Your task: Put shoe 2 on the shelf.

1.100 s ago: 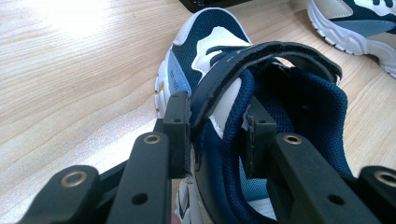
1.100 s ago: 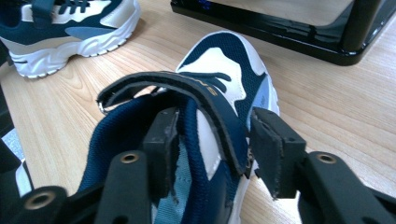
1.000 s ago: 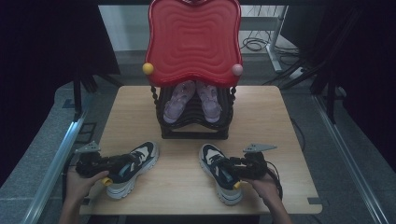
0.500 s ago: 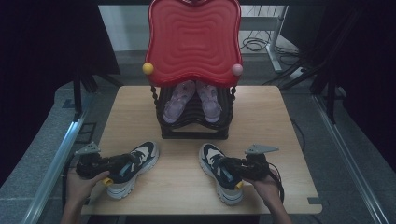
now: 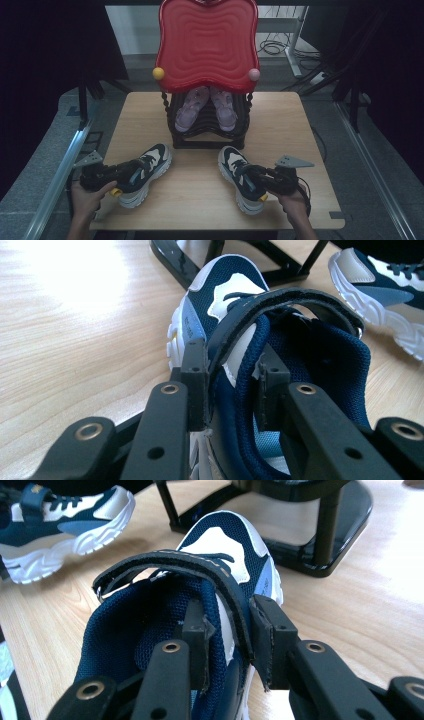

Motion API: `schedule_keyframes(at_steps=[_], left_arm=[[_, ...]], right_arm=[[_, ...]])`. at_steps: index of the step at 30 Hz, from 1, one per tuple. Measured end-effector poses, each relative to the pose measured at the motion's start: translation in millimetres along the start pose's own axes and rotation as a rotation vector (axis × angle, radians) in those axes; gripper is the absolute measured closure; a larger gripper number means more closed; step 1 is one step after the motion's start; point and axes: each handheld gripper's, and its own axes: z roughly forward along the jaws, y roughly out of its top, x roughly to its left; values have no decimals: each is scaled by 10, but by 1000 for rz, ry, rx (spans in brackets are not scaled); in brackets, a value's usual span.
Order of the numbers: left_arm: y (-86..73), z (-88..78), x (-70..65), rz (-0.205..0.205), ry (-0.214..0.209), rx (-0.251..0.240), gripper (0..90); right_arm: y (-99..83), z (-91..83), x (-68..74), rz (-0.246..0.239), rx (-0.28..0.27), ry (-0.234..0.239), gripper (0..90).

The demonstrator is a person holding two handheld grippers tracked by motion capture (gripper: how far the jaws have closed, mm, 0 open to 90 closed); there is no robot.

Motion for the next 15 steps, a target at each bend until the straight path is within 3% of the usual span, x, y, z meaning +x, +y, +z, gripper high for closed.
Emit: schedule_keyframes(at_steps=[5, 15], left_arm=[[7, -38, -5, -22, 3, -45, 726], [10, -104, 12, -58, 0, -104, 725]], right_arm=[[-30, -108, -24, 14, -55, -15, 703], [-89, -274, -100, 52, -110, -30, 702]])
